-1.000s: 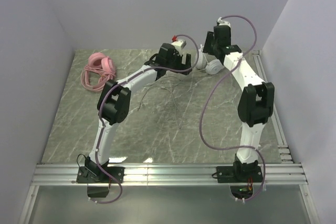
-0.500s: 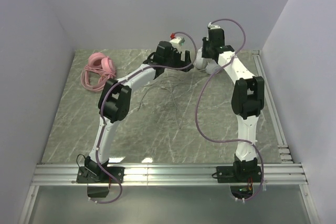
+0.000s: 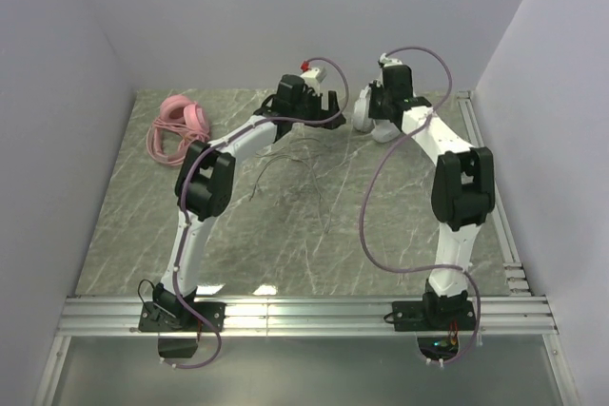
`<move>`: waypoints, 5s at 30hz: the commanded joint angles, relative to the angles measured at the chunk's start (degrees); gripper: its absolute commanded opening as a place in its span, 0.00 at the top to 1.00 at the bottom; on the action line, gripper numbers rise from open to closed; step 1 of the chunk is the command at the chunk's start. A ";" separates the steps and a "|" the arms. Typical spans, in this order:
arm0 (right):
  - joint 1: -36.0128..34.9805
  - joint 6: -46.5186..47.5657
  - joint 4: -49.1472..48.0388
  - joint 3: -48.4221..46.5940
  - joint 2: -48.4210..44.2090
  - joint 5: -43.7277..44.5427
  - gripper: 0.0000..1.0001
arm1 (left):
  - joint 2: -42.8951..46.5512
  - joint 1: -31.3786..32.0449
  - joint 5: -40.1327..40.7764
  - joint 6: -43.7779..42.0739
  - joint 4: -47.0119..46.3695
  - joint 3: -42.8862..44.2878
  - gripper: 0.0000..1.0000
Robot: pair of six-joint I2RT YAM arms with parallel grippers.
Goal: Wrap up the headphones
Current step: Grab headphones with the right arm, then place the headphones on the table, then grab headphones with the left arm
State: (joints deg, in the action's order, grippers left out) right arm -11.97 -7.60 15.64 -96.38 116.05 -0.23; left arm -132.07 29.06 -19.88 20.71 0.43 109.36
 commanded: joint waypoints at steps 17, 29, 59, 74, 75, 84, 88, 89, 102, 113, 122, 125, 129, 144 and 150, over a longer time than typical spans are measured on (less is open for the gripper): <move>-13.33 -4.17 2.64 25.96 -33.60 -1.53 0.98 | 12.18 -4.18 -12.91 2.23 4.49 -2.31 0.05; -22.84 -12.62 6.51 32.65 -39.05 2.60 0.90 | 18.07 -4.36 -11.59 3.28 3.01 -12.32 0.06; -8.78 -17.89 1.85 47.68 -56.55 0.14 0.46 | -0.72 1.96 -8.43 -11.29 16.88 6.65 0.09; -7.46 -18.33 1.41 49.71 -59.09 -0.21 0.46 | -5.83 6.89 6.08 -16.05 22.08 12.01 0.25; -7.54 -18.16 1.85 49.71 -59.44 -0.12 0.46 | -6.00 6.89 6.08 -16.05 22.07 12.19 0.28; -7.46 -17.63 2.64 51.20 -62.26 0.14 0.46 | -8.99 7.94 7.40 -17.46 24.36 14.39 0.41; -7.28 -17.54 2.82 51.03 -62.61 0.14 0.46 | -9.34 8.29 5.99 -17.90 24.79 14.04 0.42; -7.28 -17.54 2.91 50.94 -62.61 0.14 0.46 | -9.35 8.56 5.64 -18.16 24.71 13.95 0.42; -6.75 -17.80 2.03 52.34 -62.88 -0.74 0.46 | -6.88 8.65 -3.14 -18.51 24.16 11.11 0.38; -6.23 -18.51 0.89 53.22 -64.02 -1.97 0.47 | -10.49 8.82 -3.77 -19.22 34.28 15.27 0.75; -5.79 -20.44 0.36 53.57 -62.79 -3.02 0.47 | 7.16 4.71 0.27 -4.56 25.26 2.10 1.00; -5.96 -21.14 -0.26 53.93 -62.35 -3.11 0.47 | 13.14 0.67 4.75 6.07 22.52 -6.94 1.00; -5.88 -21.67 -0.87 54.45 -61.73 -4.16 0.47 | 20.26 -3.04 10.63 19.87 16.99 -24.92 1.00; -6.57 -19.75 -6.75 57.18 -59.89 -15.59 0.46 | 40.22 2.14 33.41 40.54 10.91 -52.67 0.66; -11.06 -18.42 -8.60 56.83 -60.06 -14.18 0.44 | 42.15 2.49 37.45 37.22 17.67 -50.39 0.20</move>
State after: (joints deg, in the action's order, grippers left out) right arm -21.43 -27.86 11.16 -39.31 56.12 -13.02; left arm -92.58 31.44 12.97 59.07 14.37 57.14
